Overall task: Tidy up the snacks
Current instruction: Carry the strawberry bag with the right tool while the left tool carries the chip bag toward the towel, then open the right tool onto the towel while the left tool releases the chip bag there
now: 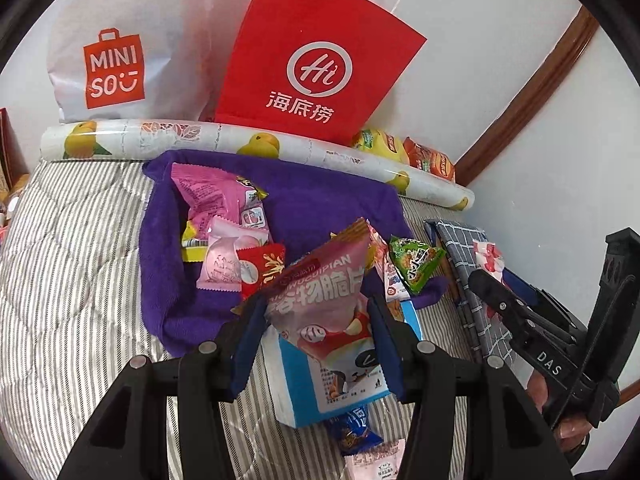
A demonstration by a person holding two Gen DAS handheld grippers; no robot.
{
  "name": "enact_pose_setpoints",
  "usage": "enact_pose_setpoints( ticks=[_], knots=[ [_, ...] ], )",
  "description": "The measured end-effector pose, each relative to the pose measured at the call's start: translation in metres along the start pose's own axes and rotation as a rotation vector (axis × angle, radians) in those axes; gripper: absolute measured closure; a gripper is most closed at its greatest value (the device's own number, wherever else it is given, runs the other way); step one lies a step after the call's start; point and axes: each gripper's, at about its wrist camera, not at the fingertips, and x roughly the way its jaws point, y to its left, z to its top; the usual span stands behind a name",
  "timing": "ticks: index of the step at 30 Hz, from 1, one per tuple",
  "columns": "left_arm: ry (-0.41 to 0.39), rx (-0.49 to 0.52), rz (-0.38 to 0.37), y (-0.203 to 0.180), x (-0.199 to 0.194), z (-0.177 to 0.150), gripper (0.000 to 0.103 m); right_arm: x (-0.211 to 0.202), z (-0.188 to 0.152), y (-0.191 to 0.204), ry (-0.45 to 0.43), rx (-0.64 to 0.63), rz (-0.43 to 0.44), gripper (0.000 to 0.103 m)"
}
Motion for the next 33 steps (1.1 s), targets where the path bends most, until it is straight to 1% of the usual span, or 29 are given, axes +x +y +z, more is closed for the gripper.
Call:
enact_pose_setpoints(
  ticks=[8, 17, 22, 29, 33],
  knots=[
    [0.001, 0.004, 0.007, 0.005, 0.010, 0.012, 0.053, 0.017, 0.009, -0.003, 0.010, 0.003, -0.007, 0.045],
    [-0.014, -0.025, 0.040, 0.025, 0.013, 0.032, 0.053, 0.029, 0.020, -0.012, -0.001, 0.013, -0.016, 0.045],
    [-0.013, -0.042, 0.055, 0.038, 0.020, 0.039, 0.053, 0.038, 0.027, -0.016, -0.002, 0.014, -0.020, 0.045],
    [-0.002, -0.043, 0.047, 0.043, 0.037, 0.047, 0.053, 0.065, 0.033, -0.016, 0.022, 0.016, -0.017, 0.045],
    [-0.006, -0.045, 0.036, 0.041, 0.046, 0.057, 0.053, 0.080, 0.032, -0.017, 0.039, 0.011, -0.016, 0.045]
  ],
)
